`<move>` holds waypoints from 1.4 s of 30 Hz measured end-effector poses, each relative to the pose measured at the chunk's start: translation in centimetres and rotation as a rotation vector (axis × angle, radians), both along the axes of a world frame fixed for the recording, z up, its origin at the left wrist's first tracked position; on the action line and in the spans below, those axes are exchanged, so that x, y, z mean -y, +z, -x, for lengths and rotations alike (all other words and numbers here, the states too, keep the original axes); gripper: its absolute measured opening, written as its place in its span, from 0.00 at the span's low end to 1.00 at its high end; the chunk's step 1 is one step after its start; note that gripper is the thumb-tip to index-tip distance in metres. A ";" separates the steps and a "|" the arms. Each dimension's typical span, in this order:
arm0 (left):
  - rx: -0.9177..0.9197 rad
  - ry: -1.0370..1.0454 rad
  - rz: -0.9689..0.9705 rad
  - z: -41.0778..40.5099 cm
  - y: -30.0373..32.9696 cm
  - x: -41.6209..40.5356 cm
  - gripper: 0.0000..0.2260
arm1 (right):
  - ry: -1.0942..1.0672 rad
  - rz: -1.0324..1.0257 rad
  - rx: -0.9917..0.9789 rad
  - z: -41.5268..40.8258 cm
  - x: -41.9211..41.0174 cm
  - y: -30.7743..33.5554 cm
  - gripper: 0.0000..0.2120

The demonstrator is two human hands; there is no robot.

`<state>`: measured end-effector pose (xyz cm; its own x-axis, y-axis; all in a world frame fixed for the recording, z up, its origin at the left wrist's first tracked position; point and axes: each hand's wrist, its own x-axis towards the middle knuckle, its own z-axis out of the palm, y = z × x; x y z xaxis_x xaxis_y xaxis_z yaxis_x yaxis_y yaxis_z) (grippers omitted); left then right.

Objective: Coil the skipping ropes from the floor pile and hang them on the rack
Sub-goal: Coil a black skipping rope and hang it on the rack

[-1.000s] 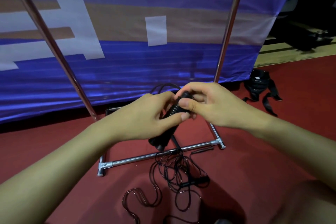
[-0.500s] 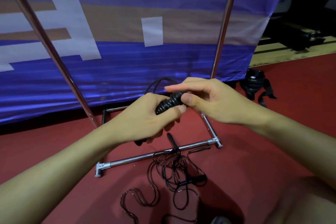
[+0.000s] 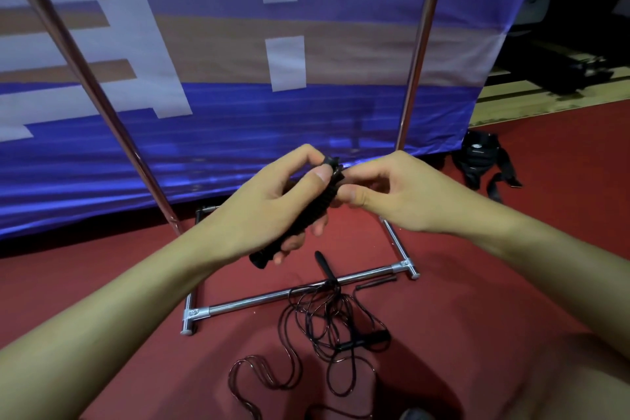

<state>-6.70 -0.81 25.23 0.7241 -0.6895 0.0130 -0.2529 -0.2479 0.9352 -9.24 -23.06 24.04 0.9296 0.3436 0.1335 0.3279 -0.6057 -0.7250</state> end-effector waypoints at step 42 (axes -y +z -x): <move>-0.359 -0.019 -0.083 0.2 -2.7 3.8 0.15 | 0.005 -0.804 -0.049 0.2 -3.5 1.2 0.10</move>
